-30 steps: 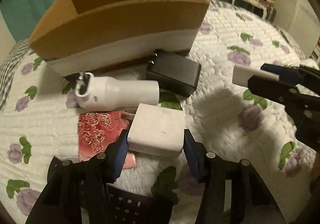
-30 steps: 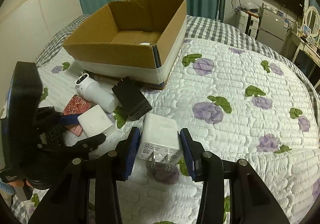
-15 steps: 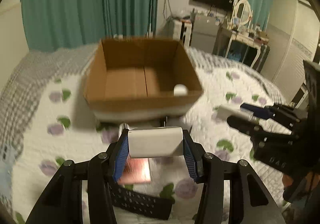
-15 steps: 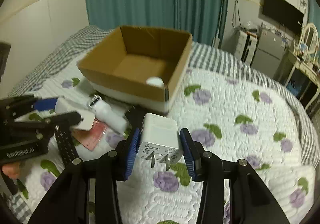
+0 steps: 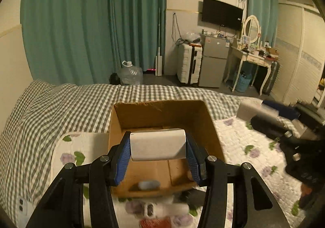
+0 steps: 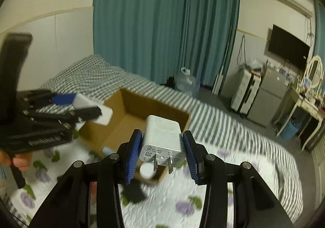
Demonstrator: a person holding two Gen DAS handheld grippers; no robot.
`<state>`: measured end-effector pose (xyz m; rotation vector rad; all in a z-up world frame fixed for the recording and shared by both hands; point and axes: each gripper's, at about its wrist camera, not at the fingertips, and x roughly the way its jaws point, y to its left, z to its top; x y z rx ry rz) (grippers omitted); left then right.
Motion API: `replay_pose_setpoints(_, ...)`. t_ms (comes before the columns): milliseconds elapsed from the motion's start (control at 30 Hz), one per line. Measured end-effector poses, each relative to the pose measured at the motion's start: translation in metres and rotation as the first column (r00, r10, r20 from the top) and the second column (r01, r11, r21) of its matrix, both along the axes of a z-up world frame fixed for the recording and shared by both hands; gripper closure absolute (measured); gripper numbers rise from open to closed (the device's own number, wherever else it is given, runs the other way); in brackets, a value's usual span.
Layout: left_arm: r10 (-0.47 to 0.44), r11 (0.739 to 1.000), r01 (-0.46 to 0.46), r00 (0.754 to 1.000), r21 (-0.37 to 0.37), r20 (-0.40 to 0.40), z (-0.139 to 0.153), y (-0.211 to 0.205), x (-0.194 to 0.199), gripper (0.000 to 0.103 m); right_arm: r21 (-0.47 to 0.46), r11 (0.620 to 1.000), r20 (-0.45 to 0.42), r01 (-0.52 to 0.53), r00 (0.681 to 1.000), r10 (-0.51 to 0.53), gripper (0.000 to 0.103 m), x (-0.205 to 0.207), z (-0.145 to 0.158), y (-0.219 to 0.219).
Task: Organize rigid objects
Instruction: 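Carry both chargers into the cardboard box and open both tools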
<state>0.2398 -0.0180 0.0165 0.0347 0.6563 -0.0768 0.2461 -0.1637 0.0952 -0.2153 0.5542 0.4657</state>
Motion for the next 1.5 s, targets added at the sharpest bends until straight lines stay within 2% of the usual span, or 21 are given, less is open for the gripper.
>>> replay_pose_setpoints(100,0.003,1.000,-0.003,1.000,0.016,-0.020,-0.015,0.000,0.017,0.052,0.007,1.000,0.003,-0.008,1.000,0.008,0.061,0.019,-0.004,0.005)
replay_pose_setpoints(267,0.019,1.000,-0.019,0.998,0.014,-0.055,-0.038,0.005,0.038,0.052,0.018,1.000,-0.038,-0.004,0.999,0.005,0.061,0.052,-0.029,0.010)
replay_pose_setpoints(433,0.010,0.998,-0.006,0.997,0.055,-0.071,-0.055,0.002,0.049,0.050,0.033,0.999,-0.049,-0.009,0.999,0.011,0.061,0.065,-0.041,0.014)
replay_pose_setpoints(600,0.030,0.997,-0.025,0.997,0.077,-0.068,-0.059,0.002,0.051,0.044,0.032,0.999,-0.079,-0.006,0.997,0.009,0.061,0.073,-0.056,0.016)
replay_pose_setpoints(767,0.064,0.996,-0.056,0.993,0.073,-0.099,-0.063,0.008,0.051,0.043,0.037,0.999,-0.107,-0.002,0.994,0.006,0.061,0.080,-0.068,0.019)
replay_pose_setpoints(967,0.074,0.994,-0.065,0.993,0.091,-0.091,-0.062,0.012,0.041,0.041,0.075,0.997,-0.135,-0.015,0.991,0.025,0.061,0.092,-0.085,0.035)
replay_pose_setpoints(1000,0.076,0.993,-0.068,0.994,0.096,-0.083,-0.059,0.011,0.037,0.040,0.076,0.997,-0.137,-0.015,0.990,0.025,0.057,0.093,-0.086,0.036)
replay_pose_setpoints(1033,0.075,0.993,-0.068,0.994,0.095,-0.078,-0.057,0.013,0.035,0.040,0.074,0.997,-0.137,-0.016,0.990,0.026,0.049,0.091,-0.086,0.036)
replay_pose_setpoints(1100,0.082,0.994,-0.076,0.994,0.082,-0.070,-0.050,0.015,0.026,0.040,0.070,0.997,-0.125,-0.016,0.992,0.025,0.044,0.084,-0.081,0.034)
replay_pose_setpoints(1267,0.096,0.994,-0.093,0.994,0.056,-0.052,-0.028,0.018,-0.008,0.039,0.080,0.997,-0.102,0.019,0.995,-0.011,0.044,0.055,-0.049,0.014)
replay_pose_setpoints(1500,0.112,0.991,-0.109,0.993,0.072,-0.040,-0.005,0.021,-0.066,0.038,0.061,0.998,-0.049,0.029,0.998,-0.026,0.042,-0.009,-0.008,-0.004)
